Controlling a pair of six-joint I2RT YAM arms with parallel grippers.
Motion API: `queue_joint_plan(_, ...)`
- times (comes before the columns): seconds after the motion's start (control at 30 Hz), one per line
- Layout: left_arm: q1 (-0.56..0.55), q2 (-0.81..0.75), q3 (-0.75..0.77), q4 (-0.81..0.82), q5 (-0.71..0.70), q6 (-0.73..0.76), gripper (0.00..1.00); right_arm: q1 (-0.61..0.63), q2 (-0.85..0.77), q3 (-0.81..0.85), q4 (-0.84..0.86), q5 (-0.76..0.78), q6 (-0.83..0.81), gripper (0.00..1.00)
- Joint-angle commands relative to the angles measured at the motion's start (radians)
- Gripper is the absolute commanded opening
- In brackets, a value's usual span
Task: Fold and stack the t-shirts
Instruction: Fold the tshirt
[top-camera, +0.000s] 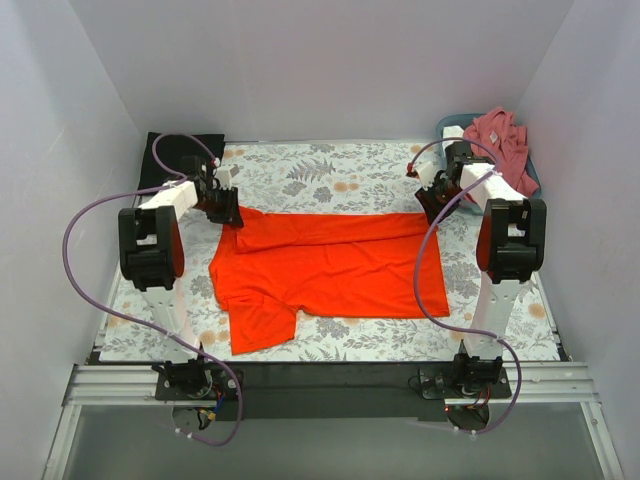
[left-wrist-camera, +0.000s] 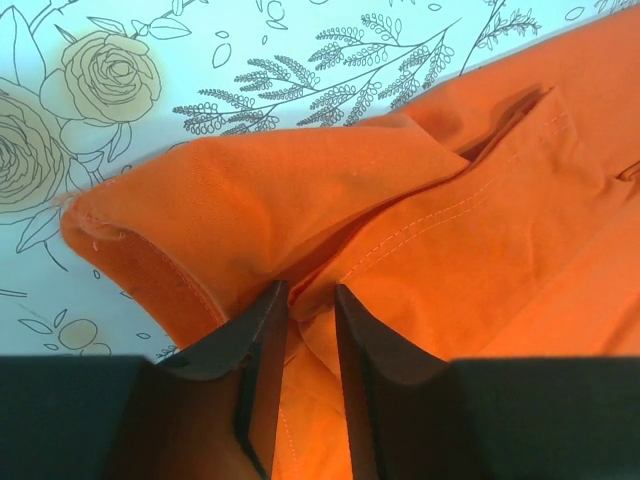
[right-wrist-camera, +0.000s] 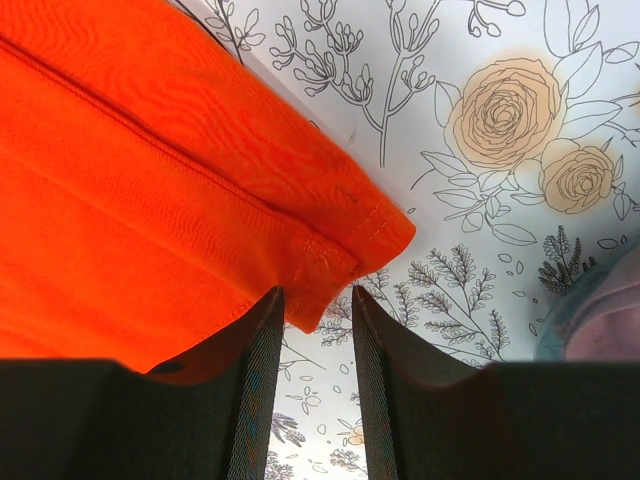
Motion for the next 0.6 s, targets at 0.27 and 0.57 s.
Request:
queue_joint_plan(0.27, -0.011, -0.182, 0.015, -0.055, 0.101, 0.055, 0.0, -0.012, -0.046, 0.091, -0.052, -0.043, -0.003, 0.44)
queue_joint_plan(0.57, -0.016, -0.248, -0.037, -0.077, 0.158, 0.101, 0.0, -0.012, 0.036, 0.193, -0.087, -0.08, 0.071, 0.51)
